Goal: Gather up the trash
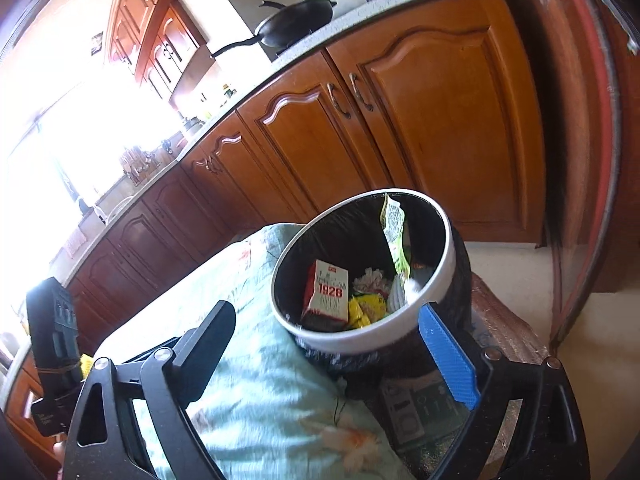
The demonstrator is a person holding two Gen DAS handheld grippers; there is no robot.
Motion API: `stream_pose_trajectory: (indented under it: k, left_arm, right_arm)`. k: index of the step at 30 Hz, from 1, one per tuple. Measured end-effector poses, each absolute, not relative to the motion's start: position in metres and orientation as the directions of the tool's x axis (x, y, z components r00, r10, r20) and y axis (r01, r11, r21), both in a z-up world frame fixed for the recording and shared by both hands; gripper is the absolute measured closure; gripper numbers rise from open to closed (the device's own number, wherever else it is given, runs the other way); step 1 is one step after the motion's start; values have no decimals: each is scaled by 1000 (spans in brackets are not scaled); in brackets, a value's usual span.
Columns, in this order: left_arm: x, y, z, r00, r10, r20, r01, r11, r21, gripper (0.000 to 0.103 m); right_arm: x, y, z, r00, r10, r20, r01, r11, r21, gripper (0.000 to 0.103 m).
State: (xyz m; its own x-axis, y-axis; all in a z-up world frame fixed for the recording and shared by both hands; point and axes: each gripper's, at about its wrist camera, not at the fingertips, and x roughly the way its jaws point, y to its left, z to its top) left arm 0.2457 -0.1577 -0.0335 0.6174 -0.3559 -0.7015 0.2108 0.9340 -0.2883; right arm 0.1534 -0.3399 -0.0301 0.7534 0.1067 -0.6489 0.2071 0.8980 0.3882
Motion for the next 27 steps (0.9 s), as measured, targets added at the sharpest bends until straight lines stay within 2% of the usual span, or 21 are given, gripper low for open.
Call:
stream_pose_trajectory:
  k: [9, 15, 17, 20, 23, 27]
  left_arm:
    - [188, -123, -18, 672, -339, -658, 190, 938, -289, 30]
    - [152, -118, 0, 733, -327, -597, 218, 944, -250, 19]
    - [137, -115, 7, 766, -315, -561, 221, 947, -231, 9]
    - [112, -112, 10, 819, -280, -501, 214, 959, -187, 1]
    - [89, -113, 6, 861, -240, -448, 204, 971, -129, 1]
    - [71, -114, -1, 879, -217, -424, 194, 976, -97, 1]
  right_arm:
    - [120, -305, -8, 783, 39, -620, 190, 935, 299, 2]
    - [102, -282, 15, 822, -24, -569, 174, 962, 210, 0]
    - [94, -277, 22, 841, -62, -537, 185, 967, 177, 0]
    - [81, -270, 26, 867, -113, -485, 202, 970, 135, 0]
    - [71, -266, 27, 886, -133, -443, 203, 973, 114, 0]
    - [66, -261, 24, 894, -135, -427, 194, 976, 100, 0]
